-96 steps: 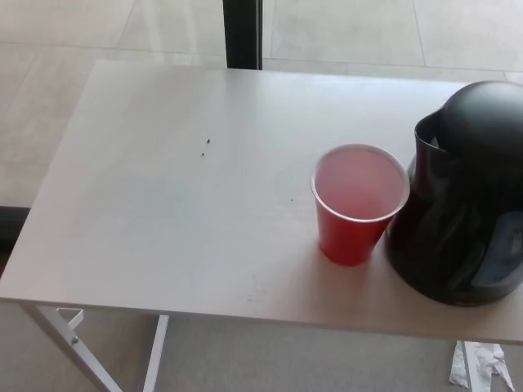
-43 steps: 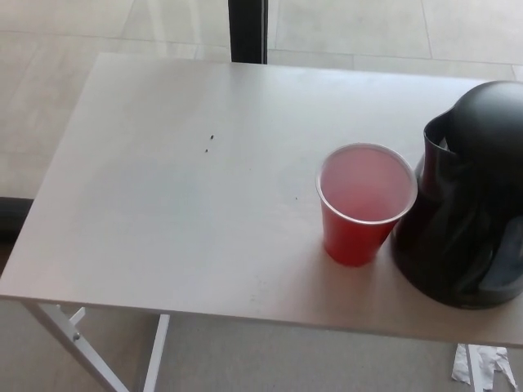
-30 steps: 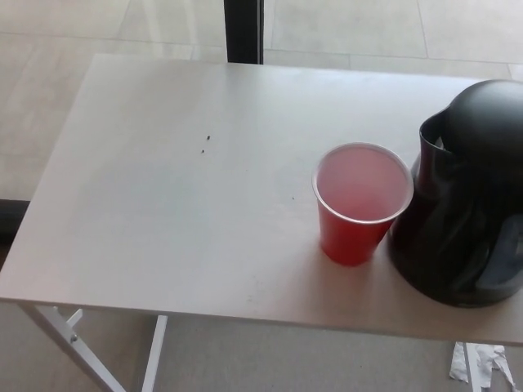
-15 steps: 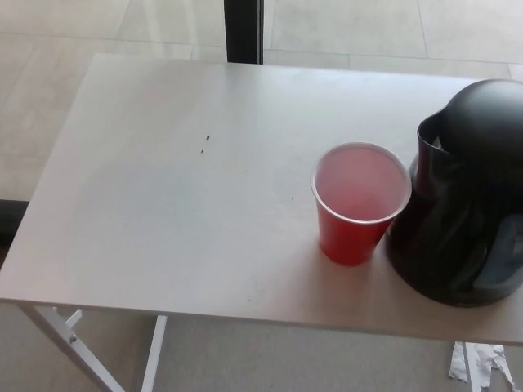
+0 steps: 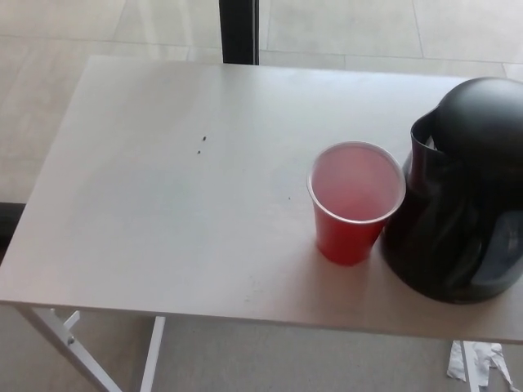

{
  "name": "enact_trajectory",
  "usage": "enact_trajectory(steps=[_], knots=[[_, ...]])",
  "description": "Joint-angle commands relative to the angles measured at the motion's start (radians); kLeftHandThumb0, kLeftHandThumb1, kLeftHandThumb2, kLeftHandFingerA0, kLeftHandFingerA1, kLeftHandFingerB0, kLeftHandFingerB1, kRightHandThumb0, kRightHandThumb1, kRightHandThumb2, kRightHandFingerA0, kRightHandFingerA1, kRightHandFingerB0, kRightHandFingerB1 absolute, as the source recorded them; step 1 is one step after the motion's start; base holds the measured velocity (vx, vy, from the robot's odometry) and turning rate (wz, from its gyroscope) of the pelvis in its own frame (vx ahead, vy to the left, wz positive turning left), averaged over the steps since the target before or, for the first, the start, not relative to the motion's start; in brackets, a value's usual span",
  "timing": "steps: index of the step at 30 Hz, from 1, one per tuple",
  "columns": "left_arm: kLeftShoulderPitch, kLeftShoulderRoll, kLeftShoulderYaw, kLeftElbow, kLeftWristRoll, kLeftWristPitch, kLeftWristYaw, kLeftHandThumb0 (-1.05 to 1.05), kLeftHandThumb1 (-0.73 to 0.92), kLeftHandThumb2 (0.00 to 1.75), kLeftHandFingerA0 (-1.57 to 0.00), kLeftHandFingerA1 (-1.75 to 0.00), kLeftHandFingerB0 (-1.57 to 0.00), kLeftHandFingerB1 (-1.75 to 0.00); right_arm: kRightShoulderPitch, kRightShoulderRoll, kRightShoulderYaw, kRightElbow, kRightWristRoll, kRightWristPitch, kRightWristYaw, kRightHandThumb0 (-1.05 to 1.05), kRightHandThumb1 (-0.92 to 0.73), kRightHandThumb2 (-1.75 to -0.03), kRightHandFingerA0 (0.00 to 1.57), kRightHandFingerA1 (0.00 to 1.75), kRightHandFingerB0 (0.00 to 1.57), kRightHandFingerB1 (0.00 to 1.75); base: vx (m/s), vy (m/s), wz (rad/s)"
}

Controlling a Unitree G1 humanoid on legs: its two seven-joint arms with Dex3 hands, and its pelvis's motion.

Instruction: The robot uses its right hand to lift up a kettle kept on the middle of the desk by its handle and tilt it into a glass kept next to it to pour out water

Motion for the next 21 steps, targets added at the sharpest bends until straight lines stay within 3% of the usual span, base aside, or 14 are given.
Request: enact_trajectory(steps=[1, 4, 5, 6, 7, 8, 10, 12, 13, 14, 15, 17, 18, 21], knots=[[-0.005, 0.006, -0.004, -0.002, -0.003, -0.011, -0.003, -1.05, 0.54, 1.09, -0.56, -0.63, -0.39, -0.91, 0.027, 0.072, 0.012, -0.040, -0.045, -0.023, -0.074, -0.33, -0.74, -0.62, 0.91, 0.71, 0.36, 0.40, 0.00, 0.000, 0.00], [-0.008, 0.005, -0.009, -0.005, 0.000, -0.011, -0.004, -1.05, 0.41, 1.33, -0.56, -0.62, -0.38, -0.91, 0.019, 0.129, -0.024, -0.047, -0.028, -0.014, -0.118, -0.27, -0.79, -0.62, 1.05, 0.96, 0.41, 0.42, 0.00, 0.000, 0.00], [-0.011, 0.001, -0.008, 0.005, -0.001, -0.009, 0.005, -1.05, 0.56, 1.07, -0.57, -0.60, -0.35, -0.90, 0.014, 0.151, -0.040, -0.051, -0.016, -0.001, -0.129, -0.24, -0.80, -0.65, 1.11, 1.28, 0.46, 0.44, 0.00, 0.000, 0.00], [-0.014, -0.003, -0.006, 0.017, -0.002, -0.007, 0.012, -1.05, 0.44, 1.32, -0.56, -0.59, -0.39, -0.86, 0.004, 0.185, -0.063, -0.056, 0.012, 0.018, -0.147, -0.20, -0.84, -0.65, 1.12, 1.37, 0.49, 0.44, 0.00, 0.000, 0.00], [-0.005, 0.000, -0.008, -0.002, -0.003, -0.009, 0.000, -1.05, 0.57, 1.06, -0.55, -0.65, -0.39, -0.94, 0.004, 0.194, -0.063, -0.061, 0.004, 0.006, -0.145, -0.17, -0.84, -0.65, 1.12, 1.49, 0.58, 0.47, 0.00, 0.000, 0.00], [-0.002, 0.001, -0.011, -0.009, 0.000, -0.013, -0.005, -1.05, 0.44, 1.33, -0.54, -0.61, -0.38, -0.90, 0.006, 0.192, -0.052, -0.059, -0.019, -0.022, -0.142, -0.13, -0.82, -0.68, 1.04, 1.56, 0.61, 0.51, 0.00, 0.000, 0.00], [-0.005, 0.001, -0.015, -0.007, 0.002, -0.012, -0.004, -1.05, 0.59, 1.05, -0.54, -0.66, -0.38, -0.93, 0.007, 0.181, -0.038, -0.041, -0.039, -0.071, -0.114, 0.01, -0.78, -0.83, 1.01, 1.52, 0.75, 0.59, 0.00, 0.000, 0.00], [-0.006, 0.001, -0.015, -0.001, 0.001, -0.017, -0.005, -1.05, 0.57, 1.06, -0.56, -0.66, -0.39, -0.93, 0.005, 0.165, -0.015, -0.029, -0.067, -0.109, -0.102, 0.04, -0.69, -0.95, 0.98, 1.52, 0.85, 0.64, 0.00, 0.000, 0.00], [-0.015, 0.003, -0.021, 0.022, 0.010, -0.026, 0.003, -1.05, 0.45, 1.33, -0.55, -0.58, -0.37, -0.86, 0.001, 0.167, -0.015, -0.021, -0.057, -0.117, -0.090, 0.03, -0.67, -0.98, 0.97, 1.55, 0.89, 0.71, 0.00, 0.000, 0.00], [-0.011, 0.002, -0.020, 0.004, 0.005, -0.012, 0.001, -1.05, 0.57, 1.07, -0.56, -0.60, -0.38, -0.87, 0.005, 0.167, -0.016, -0.016, -0.057, -0.142, -0.084, 0.02, -0.61, -1.05, 0.97, 1.53, 0.94, 0.82, 0.00, 0.000, 0.00], [0.002, 0.004, -0.023, -0.018, 0.007, -0.014, -0.001, -1.05, 0.59, 1.06, -0.54, -0.63, -0.37, -0.91, 0.007, 0.171, -0.016, -0.009, -0.057, -0.174, -0.079, 0.00, -0.57, -1.17, 1.18, 1.27, 0.95, 0.96, 0.00, 0.000, 0.00], [0.004, 0.004, -0.025, -0.022, 0.007, -0.014, -0.002, -1.05, 0.58, 1.06, -0.55, -0.65, -0.42, -0.93, 0.012, 0.173, -0.018, -0.010, -0.058, -0.184, -0.079, 0.00, -0.57, -1.19, 1.16, 1.27, 0.99, 1.04, 0.00, 0.000, 0.00], [0.006, 0.003, -0.026, -0.021, 0.005, -0.017, -0.003, -1.05, 0.59, 1.05, -0.55, -0.65, -0.41, -0.92, 0.012, 0.175, -0.016, -0.009, -0.063, -0.191, -0.083, 0.00, -0.54, -1.21, 0.95, 1.57, 0.95, 1.20, 0.00, 0.000, 0.00], [0.000, 0.004, -0.029, -0.004, 0.005, -0.020, -0.004, -1.05, 0.58, 1.06, -0.55, -0.64, -0.42, -0.91, 0.013, 0.166, 0.007, -0.026, -0.117, -0.185, -0.129, 0.01, -0.48, -1.29, 0.89, 1.61, 0.87, 1.40, 0.00, 0.000, 0.00]])
